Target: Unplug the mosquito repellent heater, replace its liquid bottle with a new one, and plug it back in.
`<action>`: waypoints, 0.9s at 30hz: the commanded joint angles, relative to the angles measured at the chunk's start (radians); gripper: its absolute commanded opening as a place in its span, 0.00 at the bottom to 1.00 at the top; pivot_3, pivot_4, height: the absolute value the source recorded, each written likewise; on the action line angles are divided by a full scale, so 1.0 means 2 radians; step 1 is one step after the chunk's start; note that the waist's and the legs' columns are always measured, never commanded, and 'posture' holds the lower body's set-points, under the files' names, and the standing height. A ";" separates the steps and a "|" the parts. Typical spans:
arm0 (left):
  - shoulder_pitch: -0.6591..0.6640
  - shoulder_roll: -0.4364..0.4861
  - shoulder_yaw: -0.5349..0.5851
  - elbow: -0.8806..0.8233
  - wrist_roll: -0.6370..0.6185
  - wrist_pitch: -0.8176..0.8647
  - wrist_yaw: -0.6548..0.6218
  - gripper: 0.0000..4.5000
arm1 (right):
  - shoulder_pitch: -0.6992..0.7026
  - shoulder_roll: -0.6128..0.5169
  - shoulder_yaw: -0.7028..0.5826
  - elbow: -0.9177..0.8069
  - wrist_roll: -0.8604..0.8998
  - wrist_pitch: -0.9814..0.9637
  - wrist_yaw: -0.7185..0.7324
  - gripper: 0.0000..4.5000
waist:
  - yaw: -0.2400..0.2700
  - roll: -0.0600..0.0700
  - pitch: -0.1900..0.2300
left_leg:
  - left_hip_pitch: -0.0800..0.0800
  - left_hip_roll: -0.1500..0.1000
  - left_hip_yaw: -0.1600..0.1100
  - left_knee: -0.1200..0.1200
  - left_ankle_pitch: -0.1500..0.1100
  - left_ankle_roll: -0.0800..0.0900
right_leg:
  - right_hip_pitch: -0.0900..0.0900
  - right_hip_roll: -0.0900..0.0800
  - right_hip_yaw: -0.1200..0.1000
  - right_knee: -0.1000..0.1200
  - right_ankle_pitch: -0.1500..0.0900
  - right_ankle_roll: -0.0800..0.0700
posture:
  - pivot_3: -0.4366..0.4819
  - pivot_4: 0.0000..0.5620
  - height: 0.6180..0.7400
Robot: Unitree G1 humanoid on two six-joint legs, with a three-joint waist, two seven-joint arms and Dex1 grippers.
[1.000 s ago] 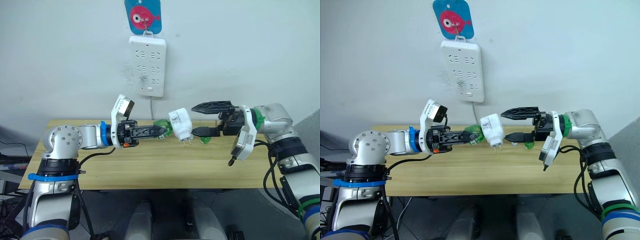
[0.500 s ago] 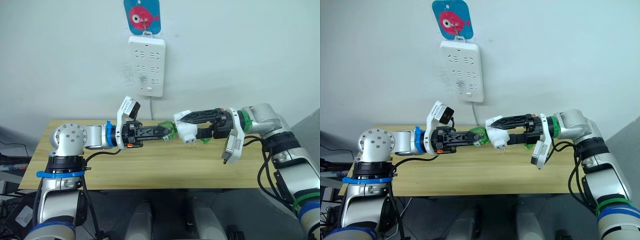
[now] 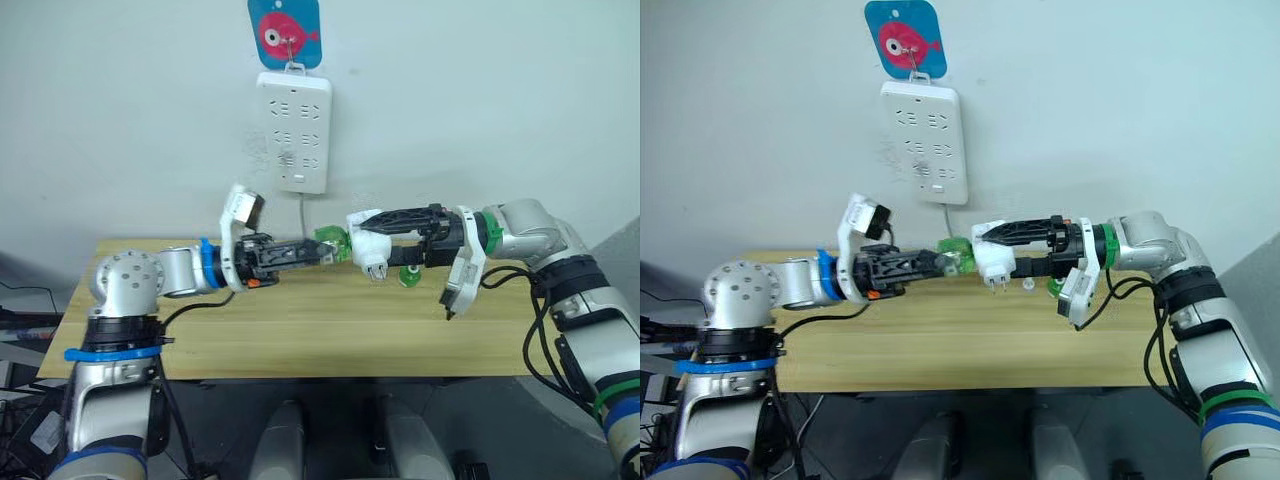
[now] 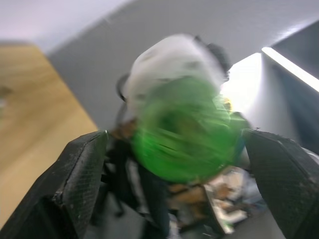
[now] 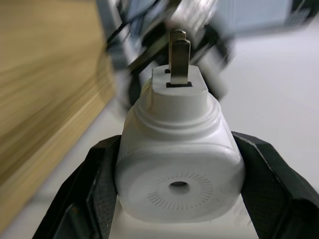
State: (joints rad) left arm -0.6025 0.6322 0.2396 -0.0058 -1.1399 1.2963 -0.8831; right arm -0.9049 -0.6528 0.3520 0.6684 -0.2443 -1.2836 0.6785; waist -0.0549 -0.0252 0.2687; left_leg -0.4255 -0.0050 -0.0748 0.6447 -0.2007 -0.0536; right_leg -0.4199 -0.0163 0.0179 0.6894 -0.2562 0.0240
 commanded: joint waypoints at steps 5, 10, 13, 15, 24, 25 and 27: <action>0.181 0.049 -0.114 -0.201 0.361 -0.451 -0.003 1.00 | 0.107 -0.020 -0.043 -0.308 0.348 0.838 0.085 0.66 | 0.003 0.001 -0.002 | 0.000 0.000 -0.001 -0.001 0.000 0.000 | -0.001 -0.002 0.002 0.000 0.000 -0.001 | 0.46 0.33 1.00; 0.183 0.036 -0.185 -0.159 0.554 -0.670 0.062 1.00 | 0.081 0.009 -0.107 -0.371 0.463 1.176 0.003 0.66 | 0.015 0.002 -0.005 | 0.000 0.000 -0.001 0.000 -0.001 0.002 | 0.000 -0.001 0.000 0.000 0.000 -0.002 | 0.47 0.32 1.00; 0.164 0.029 -0.225 -0.127 0.653 -0.725 0.103 1.00 | 0.054 0.053 -0.161 -0.358 0.494 1.310 -0.054 0.66 | 0.017 0.002 -0.008 | 0.000 -0.001 0.000 0.000 -0.001 0.003 | 0.000 -0.001 0.000 0.000 0.000 -0.002 | 0.48 0.32 1.00; 0.149 0.017 -0.243 -0.114 0.688 -0.728 0.116 1.00 | 0.044 0.080 -0.193 -0.357 0.498 1.363 -0.082 0.66 | 0.019 0.002 -0.008 | -0.001 -0.001 0.000 0.000 -0.001 0.003 | 0.000 -0.001 0.000 0.000 0.001 -0.002 | 0.47 0.30 1.00; 0.112 -0.045 -0.289 -0.084 0.775 -0.698 0.141 1.00 | 0.044 0.128 -0.241 -0.395 0.535 1.449 -0.135 0.66 | 0.016 0.002 -0.009 | -0.002 -0.001 0.000 0.000 -0.001 0.004 | -0.001 -0.001 -0.002 0.000 0.001 -0.001 | 0.45 0.29 1.00; 0.111 -0.049 -0.291 -0.081 0.781 -0.696 0.142 1.00 | 0.046 0.127 -0.240 -0.396 0.543 1.449 -0.140 0.66 | 0.015 0.002 -0.009 | -0.002 -0.001 0.000 0.000 -0.001 0.004 | -0.001 -0.001 -0.002 0.000 0.001 -0.001 | 0.45 0.29 1.00; 0.107 -0.056 -0.294 -0.076 0.791 -0.693 0.145 1.00 | 0.048 0.126 -0.239 -0.397 0.565 1.449 -0.151 0.66 | 0.013 0.002 -0.011 | -0.002 -0.001 0.000 0.000 -0.001 0.004 | -0.001 -0.001 -0.002 0.000 0.001 -0.001 | 0.45 0.29 1.00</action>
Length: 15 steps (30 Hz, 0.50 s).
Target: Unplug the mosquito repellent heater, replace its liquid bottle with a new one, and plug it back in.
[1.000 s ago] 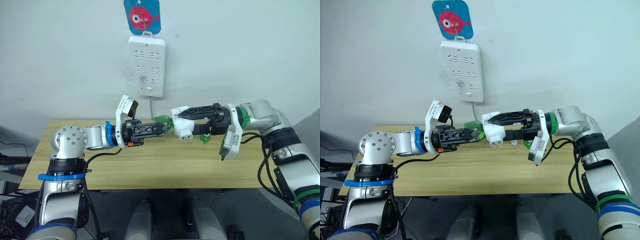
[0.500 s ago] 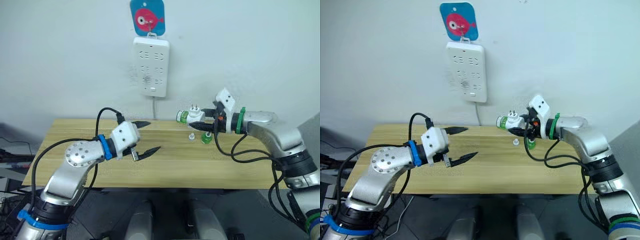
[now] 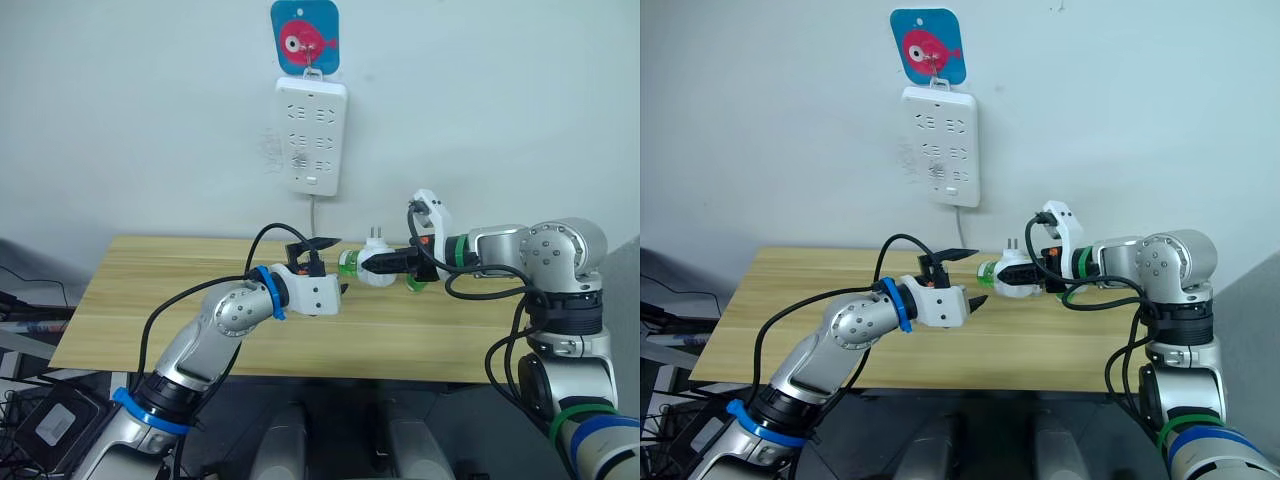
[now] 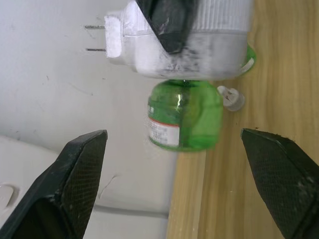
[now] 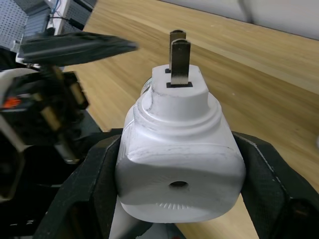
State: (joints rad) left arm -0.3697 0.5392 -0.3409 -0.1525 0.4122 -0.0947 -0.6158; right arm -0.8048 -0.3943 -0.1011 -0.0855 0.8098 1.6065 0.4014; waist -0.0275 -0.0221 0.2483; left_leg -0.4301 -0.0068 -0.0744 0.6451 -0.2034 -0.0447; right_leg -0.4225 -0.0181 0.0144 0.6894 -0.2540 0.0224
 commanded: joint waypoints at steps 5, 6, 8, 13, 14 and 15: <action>-0.018 -0.021 -0.009 0.008 0.025 0.003 0.011 1.00 | -0.004 -0.001 -0.015 -0.017 0.093 0.004 -0.047 0.66 | -0.002 0.000 -0.005 | 0.000 0.000 0.000 0.000 0.000 0.000 | 0.000 0.000 0.000 0.000 0.000 0.000 | 0.45 0.27 1.00; -0.019 -0.020 -0.009 0.010 0.027 0.000 0.011 0.96 | -0.003 -0.002 -0.015 -0.017 0.102 0.004 -0.054 0.66 | -0.002 0.000 -0.005 | 0.000 0.000 0.000 0.000 0.000 0.000 | 0.000 0.000 0.000 0.000 0.000 0.000 | 0.45 0.27 1.00; -0.020 -0.021 -0.010 0.011 0.029 -0.001 0.009 0.86 | -0.002 -0.004 -0.013 -0.016 0.119 0.004 -0.067 0.66 | -0.002 0.000 -0.006 | 0.000 0.000 0.000 0.000 0.000 0.000 | 0.000 0.000 0.000 0.000 0.000 0.000 | 0.45 0.27 1.00; -0.014 -0.014 -0.011 0.009 0.036 -0.005 0.004 0.51 | -0.002 -0.005 -0.012 -0.009 0.150 0.004 -0.097 0.66 | -0.002 0.000 -0.006 | 0.000 0.000 0.000 0.000 0.000 0.000 | 0.000 0.000 0.000 0.000 0.000 0.000 | 0.45 0.27 1.00; -0.014 -0.013 -0.010 0.009 0.037 -0.007 0.004 0.49 | -0.002 -0.004 -0.013 -0.007 0.156 0.004 -0.102 0.66 | -0.002 0.000 -0.006 | 0.000 0.000 0.000 0.000 0.000 0.000 | 0.000 0.000 0.000 0.000 0.000 0.000 | 0.45 0.27 1.00; -0.014 -0.013 -0.010 0.008 0.038 -0.008 0.004 0.49 | -0.003 -0.003 -0.014 -0.005 0.161 0.004 -0.109 0.66 | -0.002 0.000 -0.006 | 0.000 0.000 0.000 0.000 0.000 0.000 | 0.000 0.000 0.000 0.000 0.000 0.000 | 0.45 0.27 1.00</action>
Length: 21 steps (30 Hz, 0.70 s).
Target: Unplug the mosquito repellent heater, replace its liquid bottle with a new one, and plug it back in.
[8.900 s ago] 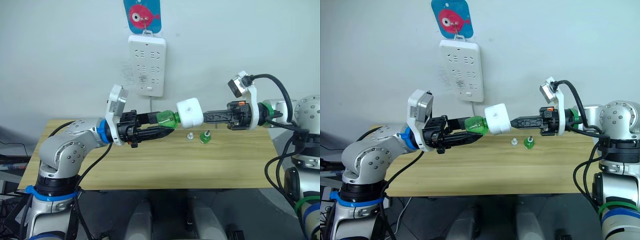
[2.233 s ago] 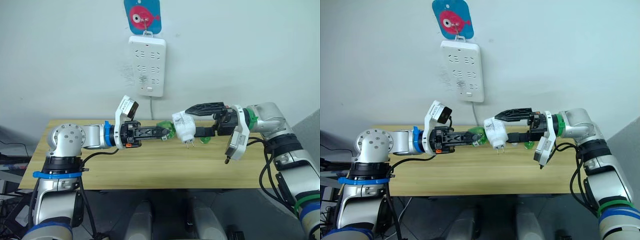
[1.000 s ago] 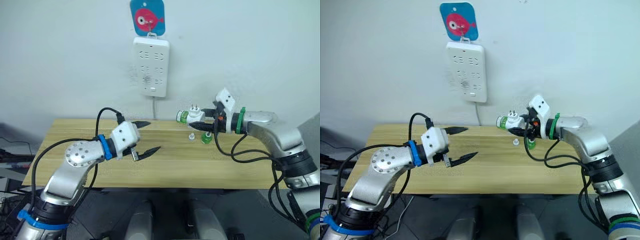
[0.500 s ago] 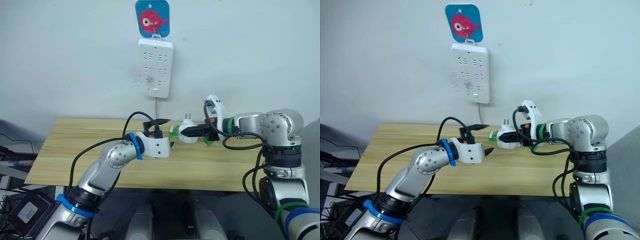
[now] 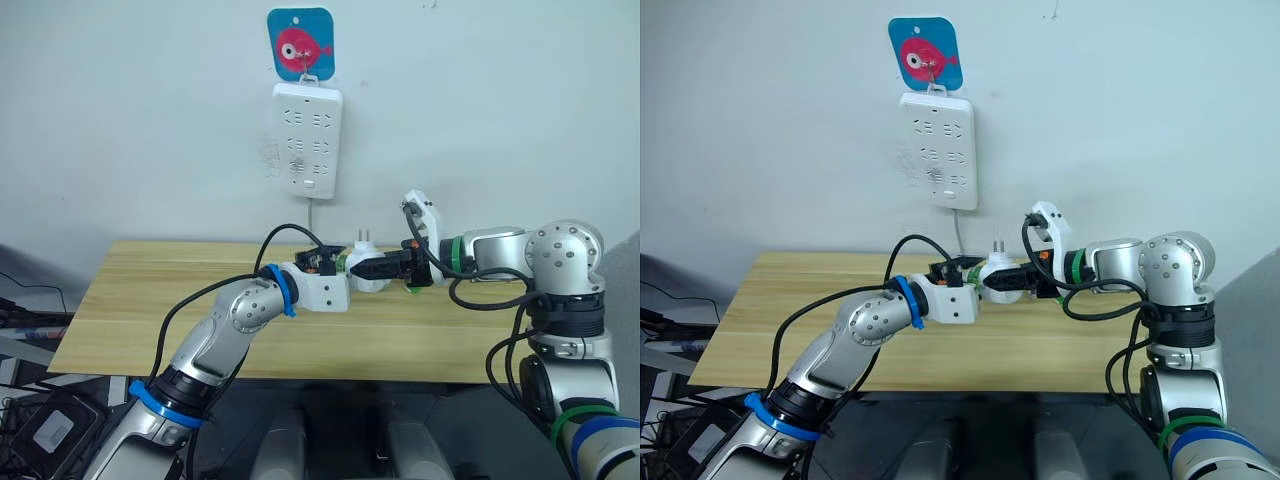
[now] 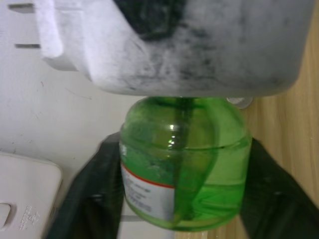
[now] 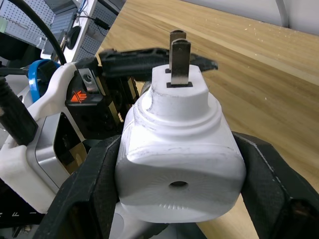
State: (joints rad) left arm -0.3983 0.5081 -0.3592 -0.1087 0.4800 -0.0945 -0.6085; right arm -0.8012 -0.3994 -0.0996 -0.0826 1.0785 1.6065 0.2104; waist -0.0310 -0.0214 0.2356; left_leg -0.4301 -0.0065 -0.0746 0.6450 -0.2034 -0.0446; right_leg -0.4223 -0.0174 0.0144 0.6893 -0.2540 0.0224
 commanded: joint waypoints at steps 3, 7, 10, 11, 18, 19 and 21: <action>-0.001 0.006 -0.002 -0.012 0.005 -0.014 -0.002 0.49 | -0.006 0.001 -0.011 -0.010 0.034 0.004 -0.022 0.66 | 0.000 0.000 0.000 | 0.000 0.000 0.000 0.000 0.000 0.000 | 0.000 0.000 0.000 0.000 0.000 0.000 | 0.45 0.28 1.00; -0.002 0.009 -0.001 -0.004 0.004 -0.019 0.000 0.49 | -0.012 0.028 -0.043 -0.013 0.044 0.002 -0.017 0.83 | 0.000 0.000 0.000 | 0.000 0.000 0.000 0.000 0.000 0.000 | 0.000 0.000 0.000 0.000 0.000 0.000 | 0.44 0.28 1.00; -0.001 0.003 0.005 0.007 -0.005 -0.016 0.007 0.49 | -0.007 0.033 -0.057 -0.038 0.031 -0.023 -0.015 1.00 | 0.000 0.000 0.000 | 0.000 0.000 0.000 0.000 0.000 0.000 | 0.000 0.000 0.000 0.000 0.000 0.000 | 0.44 0.28 1.00; 0.000 -0.004 0.008 0.019 -0.012 -0.018 0.013 0.49 | -0.002 0.036 -0.068 -0.049 0.032 -0.038 -0.016 1.00 | 0.000 0.000 0.000 | 0.000 0.000 0.000 0.000 0.000 0.000 | 0.000 0.000 0.000 0.000 0.000 0.000 | 0.43 0.28 1.00; 0.024 -0.083 0.068 0.054 -0.145 0.008 0.033 0.49 | 0.067 0.023 -0.075 -0.171 -0.023 -0.176 0.006 1.00 | 0.001 0.000 -0.003 | 0.000 0.000 0.000 0.000 0.000 0.000 | 0.000 0.000 0.000 0.000 0.000 0.000 | 0.39 0.28 1.00; 0.029 -0.101 0.081 0.049 -0.184 0.016 0.024 0.49 | 0.090 0.016 -0.063 -0.195 -0.037 -0.197 0.015 1.00 | 0.000 0.000 -0.003 | 0.000 0.000 -0.001 0.000 0.000 0.000 | 0.000 0.000 0.000 -0.001 0.000 0.000 | 0.38 0.28 1.00; 0.036 -0.146 0.111 0.025 -0.267 0.064 0.019 0.49 | 0.140 0.014 -0.043 -0.231 -0.055 -0.232 0.027 1.00 | -0.002 0.000 -0.006 | -0.001 0.000 -0.001 0.000 0.000 0.000 | 0.000 0.000 0.000 -0.001 0.000 0.000 | 0.37 0.27 1.00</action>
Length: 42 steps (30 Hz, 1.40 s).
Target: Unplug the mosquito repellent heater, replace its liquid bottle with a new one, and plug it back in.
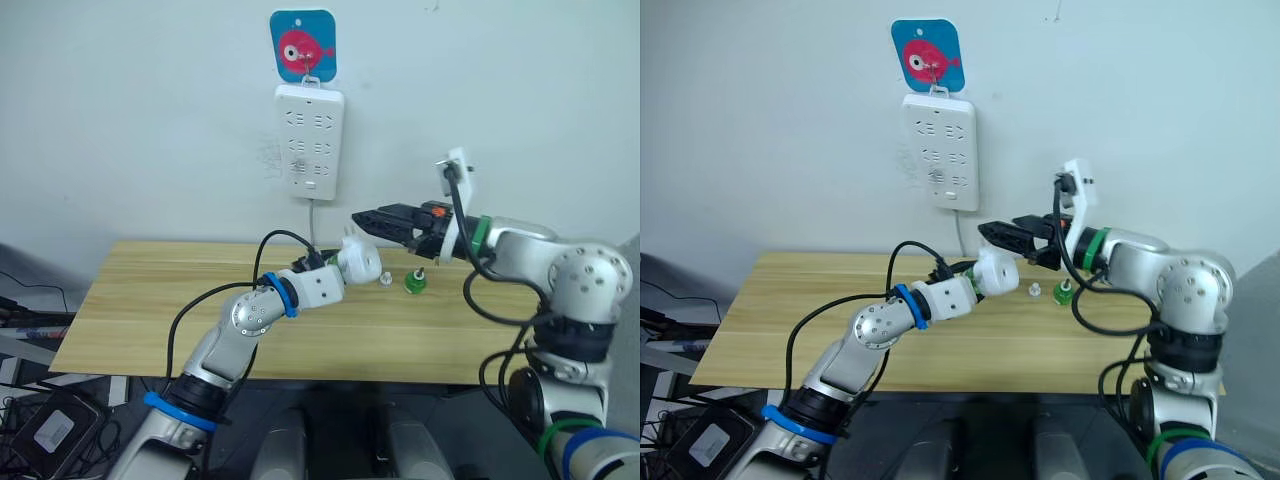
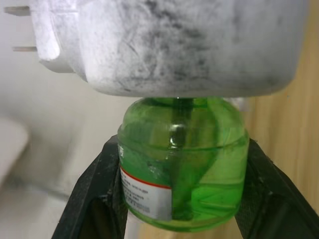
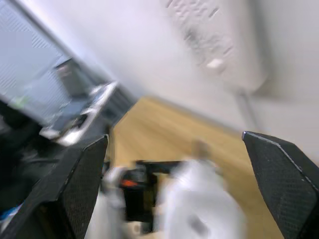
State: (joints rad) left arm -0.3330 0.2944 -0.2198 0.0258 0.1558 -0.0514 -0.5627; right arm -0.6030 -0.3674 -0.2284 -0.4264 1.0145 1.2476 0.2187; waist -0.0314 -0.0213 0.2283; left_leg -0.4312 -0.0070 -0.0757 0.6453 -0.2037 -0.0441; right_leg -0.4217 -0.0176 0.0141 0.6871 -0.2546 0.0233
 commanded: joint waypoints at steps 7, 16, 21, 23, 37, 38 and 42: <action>-0.006 -0.095 0.072 -0.103 -0.207 0.157 0.018 0.49 | 0.098 0.042 0.066 -0.090 -0.081 -0.148 0.003 1.00 | -0.017 0.000 -0.007 | 0.002 0.001 0.001 0.000 0.000 0.000 | 0.001 0.004 0.001 0.001 0.000 0.000 | 0.33 0.28 1.00; -0.001 -0.084 0.043 -0.121 -0.200 0.169 0.013 0.49 | 0.065 0.081 0.116 -0.047 -0.139 -0.184 -0.016 1.00 | -0.026 0.001 -0.009 | 0.007 0.001 0.000 -0.001 0.000 0.000 | 0.006 0.007 0.002 -0.001 0.000 0.000 | 0.33 0.28 1.00; 0.006 -0.079 0.035 -0.123 -0.194 0.166 0.020 0.49 | 0.054 0.091 0.118 -0.031 -0.150 -0.191 -0.014 1.00 | -0.026 0.001 -0.009 | 0.007 0.002 0.000 -0.001 0.000 0.000 | 0.006 0.007 0.002 -0.002 0.000 0.000 | 0.35 0.28 1.00; 0.009 -0.079 0.033 -0.127 -0.193 0.167 0.024 0.49 | 0.048 0.093 0.120 -0.024 -0.155 -0.193 -0.013 1.00 | -0.026 0.001 -0.009 | 0.007 0.002 0.000 -0.001 0.000 0.000 | 0.006 0.006 0.002 -0.002 0.000 0.000 | 0.35 0.28 1.00; 0.023 -0.080 0.023 -0.138 -0.184 0.169 0.050 0.49 | 0.046 0.097 0.119 -0.014 -0.150 -0.186 0.009 0.67 | -0.023 0.001 -0.009 | 0.007 0.002 0.000 -0.001 0.000 0.000 | 0.006 0.006 0.002 -0.002 0.000 0.000 | 0.40 0.26 1.00; 0.028 -0.076 0.026 -0.142 -0.190 0.172 0.046 0.49 | 0.046 0.097 0.117 -0.012 -0.153 -0.190 0.009 0.67 | -0.023 0.001 -0.009 | 0.007 0.002 0.000 -0.001 0.000 0.000 | 0.006 0.006 0.002 -0.002 0.000 0.000 | 0.40 0.26 1.00; 0.060 -0.043 0.040 -0.155 -0.193 0.159 0.027 0.78 | 0.057 0.055 0.140 -0.002 -0.214 -0.242 0.042 0.67 | -0.019 0.001 -0.009 | 0.007 0.002 0.000 -0.002 0.000 0.000 | 0.006 0.006 0.002 -0.002 0.000 0.000 | 0.44 0.24 1.00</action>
State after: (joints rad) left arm -0.2285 0.1928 -0.1646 -0.2429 -0.2242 0.2927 -0.4975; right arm -0.4937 -0.2324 0.0429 -0.4166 0.6380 0.8321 0.2678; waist -0.0686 -0.0191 0.2098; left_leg -0.4171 -0.0033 -0.0749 0.6417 -0.2044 -0.0431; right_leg -0.4088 -0.0052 0.0173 0.6820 -0.2555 0.0226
